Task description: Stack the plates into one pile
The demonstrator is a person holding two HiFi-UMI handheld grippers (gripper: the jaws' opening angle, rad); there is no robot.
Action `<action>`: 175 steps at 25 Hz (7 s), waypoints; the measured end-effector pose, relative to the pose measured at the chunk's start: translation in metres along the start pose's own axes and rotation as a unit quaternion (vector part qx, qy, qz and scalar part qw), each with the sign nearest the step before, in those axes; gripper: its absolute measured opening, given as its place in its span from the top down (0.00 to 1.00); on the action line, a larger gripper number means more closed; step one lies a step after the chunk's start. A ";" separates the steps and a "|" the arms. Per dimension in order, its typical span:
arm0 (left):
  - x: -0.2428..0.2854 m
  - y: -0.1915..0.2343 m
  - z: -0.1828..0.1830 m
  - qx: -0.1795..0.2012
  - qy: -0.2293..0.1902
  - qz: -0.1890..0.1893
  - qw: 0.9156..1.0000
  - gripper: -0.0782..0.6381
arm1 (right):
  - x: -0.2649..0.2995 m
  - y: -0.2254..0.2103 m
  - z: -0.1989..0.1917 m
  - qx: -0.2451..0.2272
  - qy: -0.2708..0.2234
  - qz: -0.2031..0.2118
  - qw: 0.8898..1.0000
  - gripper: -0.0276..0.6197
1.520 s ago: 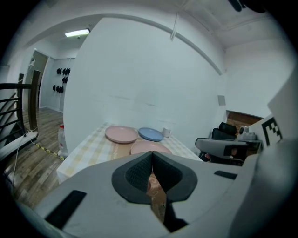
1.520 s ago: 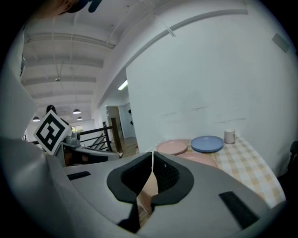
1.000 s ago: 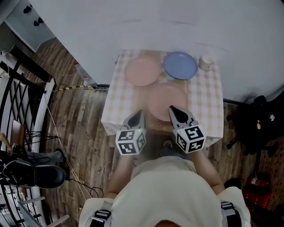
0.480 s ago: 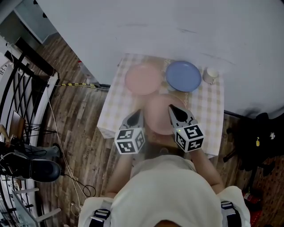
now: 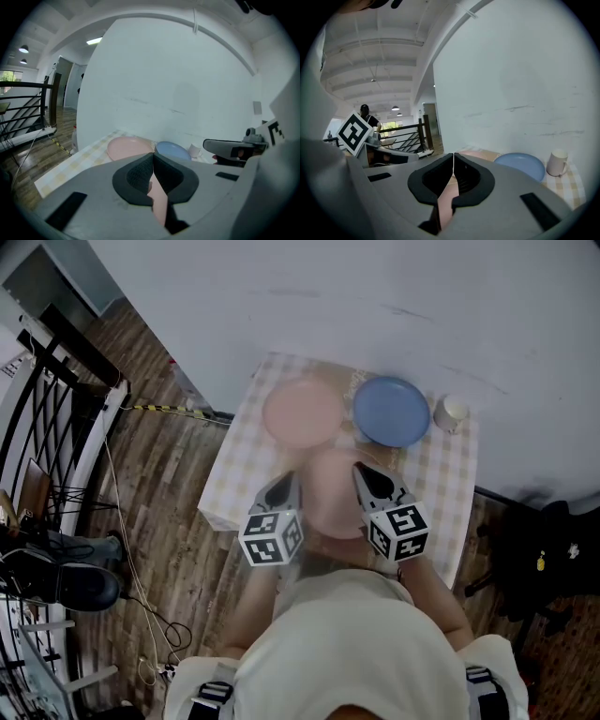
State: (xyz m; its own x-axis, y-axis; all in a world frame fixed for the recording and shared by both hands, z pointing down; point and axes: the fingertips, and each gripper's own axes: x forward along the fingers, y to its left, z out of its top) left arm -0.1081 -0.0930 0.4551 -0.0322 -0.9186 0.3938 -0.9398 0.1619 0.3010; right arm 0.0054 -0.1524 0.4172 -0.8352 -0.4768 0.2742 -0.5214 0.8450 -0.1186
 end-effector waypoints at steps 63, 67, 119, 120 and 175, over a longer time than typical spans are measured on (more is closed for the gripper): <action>0.162 0.177 0.039 0.043 0.121 -0.075 0.989 0.88 | 0.175 -0.069 -0.043 0.056 0.086 -0.203 0.974 0.95; 0.180 0.189 0.035 0.048 0.133 -0.073 0.987 0.88 | 0.185 -0.079 -0.055 0.052 0.104 -0.215 0.970 0.95; 0.257 0.218 -0.021 0.045 0.215 -0.071 0.973 0.78 | 0.232 -0.137 -0.145 0.068 0.310 -0.217 0.923 0.83; 0.257 0.218 -0.021 0.047 0.215 -0.072 0.973 0.79 | 0.232 -0.137 -0.145 0.068 0.309 -0.217 0.923 0.83; 0.169 0.170 -0.001 0.065 0.166 -0.096 0.979 0.81 | 0.138 -0.086 -0.083 0.059 0.198 -0.271 0.940 0.86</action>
State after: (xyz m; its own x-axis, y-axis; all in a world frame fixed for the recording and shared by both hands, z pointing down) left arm -0.2735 -0.2200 0.5733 0.2409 -0.7561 0.6085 -0.9540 -0.0691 0.2919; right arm -0.0502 -0.2708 0.5441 -0.3229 -0.6824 0.6558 -0.8869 0.4601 0.0421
